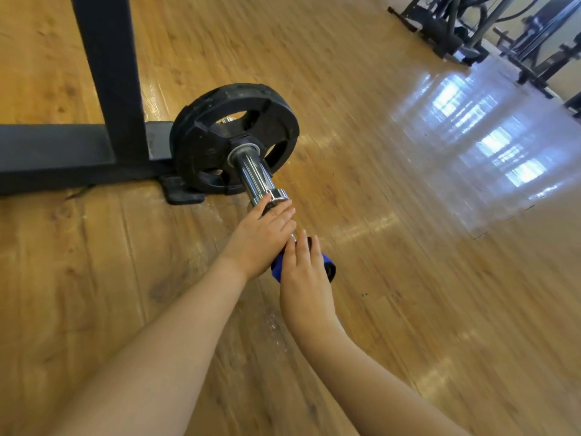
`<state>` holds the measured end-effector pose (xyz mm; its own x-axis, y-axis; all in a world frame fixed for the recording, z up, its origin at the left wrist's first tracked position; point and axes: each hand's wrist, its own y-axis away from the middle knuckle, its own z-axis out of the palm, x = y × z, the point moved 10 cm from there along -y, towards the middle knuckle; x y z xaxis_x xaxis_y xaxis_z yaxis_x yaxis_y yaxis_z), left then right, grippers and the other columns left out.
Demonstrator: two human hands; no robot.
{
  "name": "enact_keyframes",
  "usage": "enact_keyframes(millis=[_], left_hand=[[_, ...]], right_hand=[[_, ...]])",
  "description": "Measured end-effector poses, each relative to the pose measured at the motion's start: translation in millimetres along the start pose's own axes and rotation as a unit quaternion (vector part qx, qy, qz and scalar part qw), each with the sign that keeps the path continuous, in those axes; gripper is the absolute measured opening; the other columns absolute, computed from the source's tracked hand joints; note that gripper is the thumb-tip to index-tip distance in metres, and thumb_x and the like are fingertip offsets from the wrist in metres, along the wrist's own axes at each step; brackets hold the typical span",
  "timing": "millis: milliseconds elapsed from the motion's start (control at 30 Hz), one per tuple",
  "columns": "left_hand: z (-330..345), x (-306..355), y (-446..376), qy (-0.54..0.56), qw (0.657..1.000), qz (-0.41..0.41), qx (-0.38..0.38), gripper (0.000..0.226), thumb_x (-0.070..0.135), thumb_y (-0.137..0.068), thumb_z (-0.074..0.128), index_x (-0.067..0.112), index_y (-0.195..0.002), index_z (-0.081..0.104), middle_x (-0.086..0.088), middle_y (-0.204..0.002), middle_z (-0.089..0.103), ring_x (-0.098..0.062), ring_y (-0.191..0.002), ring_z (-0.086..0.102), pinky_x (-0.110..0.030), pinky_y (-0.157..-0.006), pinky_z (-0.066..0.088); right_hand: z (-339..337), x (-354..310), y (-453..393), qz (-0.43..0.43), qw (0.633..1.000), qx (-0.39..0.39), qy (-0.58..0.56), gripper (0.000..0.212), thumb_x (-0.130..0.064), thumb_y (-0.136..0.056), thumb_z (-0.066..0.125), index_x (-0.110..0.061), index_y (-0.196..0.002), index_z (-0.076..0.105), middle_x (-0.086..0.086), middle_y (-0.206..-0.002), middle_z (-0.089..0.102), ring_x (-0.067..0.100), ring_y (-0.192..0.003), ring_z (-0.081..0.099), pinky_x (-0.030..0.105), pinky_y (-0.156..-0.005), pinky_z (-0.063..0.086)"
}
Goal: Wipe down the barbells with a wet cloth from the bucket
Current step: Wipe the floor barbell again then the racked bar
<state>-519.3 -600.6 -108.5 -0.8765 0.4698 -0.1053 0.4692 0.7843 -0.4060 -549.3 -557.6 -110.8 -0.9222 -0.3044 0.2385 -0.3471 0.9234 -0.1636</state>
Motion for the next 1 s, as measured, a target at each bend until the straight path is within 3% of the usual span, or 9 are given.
enact_keyframes(millis=[100,200,267,400,500,567,633,767,1000], left_hand=[[-0.4,0.3,2.7,0.044,0.998,0.006,0.036,0.032,0.008,-0.069,0.073,0.008,-0.101,0.069,-0.012,-0.121,0.064,-0.026,-0.122,0.055,-0.049,-0.107,0.031],[5.0,1.6,3.0,0.044,0.998,0.024,0.047,0.041,0.007,-0.068,0.071,0.006,-0.109,0.068,-0.013,-0.123,0.063,-0.028,-0.120,0.056,-0.048,-0.109,0.030],[5.5,6.2,-0.7,0.038,0.997,0.044,0.058,0.041,0.008,-0.079,0.056,0.006,-0.119,0.064,-0.011,-0.126,0.062,-0.028,-0.121,0.055,-0.046,-0.108,0.025],[13.6,16.1,-12.8,0.045,0.996,0.068,0.033,0.044,0.008,-0.078,0.052,0.007,-0.120,0.064,-0.009,-0.124,0.063,-0.026,-0.121,0.056,-0.043,-0.106,0.036],[15.3,20.3,-19.2,0.083,0.992,0.092,0.029,0.032,0.010,-0.082,0.047,0.010,-0.098,0.074,-0.008,-0.110,0.070,-0.026,-0.112,0.062,-0.042,-0.098,0.045],[14.5,22.0,-21.2,0.109,0.987,0.115,0.036,0.015,0.003,-0.071,0.070,0.012,-0.082,0.075,-0.007,-0.098,0.073,-0.024,-0.102,0.067,-0.042,-0.094,0.048],[17.4,24.7,-26.6,0.117,0.985,0.127,-0.015,0.027,0.000,-0.055,0.083,0.013,-0.077,0.075,-0.004,-0.093,0.074,-0.020,-0.100,0.068,-0.039,-0.098,0.045],[36.5,27.8,-28.6,0.074,0.979,0.124,-0.144,0.033,0.002,-0.088,0.054,0.018,-0.114,0.066,0.003,-0.131,0.059,-0.012,-0.137,0.036,-0.029,-0.116,0.005],[25.4,18.3,-20.9,0.081,0.982,0.083,-0.146,0.041,0.013,-0.101,0.035,0.019,-0.141,0.041,0.002,-0.152,0.034,-0.014,-0.145,0.013,-0.031,-0.116,-0.004]], right_hand=[[5.4,14.2,20.5,0.035,0.999,-0.007,-0.040,0.085,-0.002,-0.037,0.089,0.007,-0.116,0.060,0.024,-0.117,0.062,0.039,-0.107,0.061,0.042,-0.079,0.055],[6.6,21.9,45.4,0.053,0.996,-0.006,-0.071,0.099,0.000,-0.031,0.091,0.004,-0.119,0.046,0.024,-0.117,0.062,0.037,-0.105,0.062,0.040,-0.076,0.057],[6.8,23.9,49.5,0.065,0.994,-0.004,-0.087,0.101,0.004,-0.029,0.090,0.002,-0.119,0.043,0.022,-0.116,0.063,0.036,-0.105,0.063,0.038,-0.074,0.057],[9.9,24.3,32.9,0.074,0.994,-0.001,-0.076,0.088,0.002,-0.030,0.090,0.005,-0.113,0.062,0.020,-0.115,0.065,0.035,-0.105,0.063,0.035,-0.079,0.053],[7.3,19.1,13.1,0.083,0.993,0.018,-0.080,0.079,0.001,-0.034,0.089,0.010,-0.109,0.064,0.024,-0.112,0.064,0.037,-0.102,0.064,0.041,-0.080,0.052],[8.0,19.3,13.2,0.099,0.992,0.019,-0.078,0.078,0.002,-0.035,0.088,0.011,-0.108,0.064,0.026,-0.112,0.064,0.037,-0.101,0.064,0.042,-0.081,0.052],[9.7,25.6,26.7,0.112,0.990,0.016,-0.081,0.085,0.004,-0.033,0.089,0.008,-0.113,0.061,0.024,-0.114,0.063,0.036,-0.103,0.064,0.039,-0.082,0.052],[11.1,32.8,54.7,0.132,0.987,-0.007,-0.097,0.093,0.008,-0.032,0.088,0.004,-0.118,0.052,0.023,-0.118,0.062,0.035,-0.105,0.063,0.037,-0.081,0.052],[12.5,22.7,11.6,0.121,0.988,-0.001,-0.091,0.080,0.005,-0.037,0.089,0.009,-0.112,0.062,0.024,-0.114,0.064,0.037,-0.102,0.064,0.038,-0.076,0.054]])
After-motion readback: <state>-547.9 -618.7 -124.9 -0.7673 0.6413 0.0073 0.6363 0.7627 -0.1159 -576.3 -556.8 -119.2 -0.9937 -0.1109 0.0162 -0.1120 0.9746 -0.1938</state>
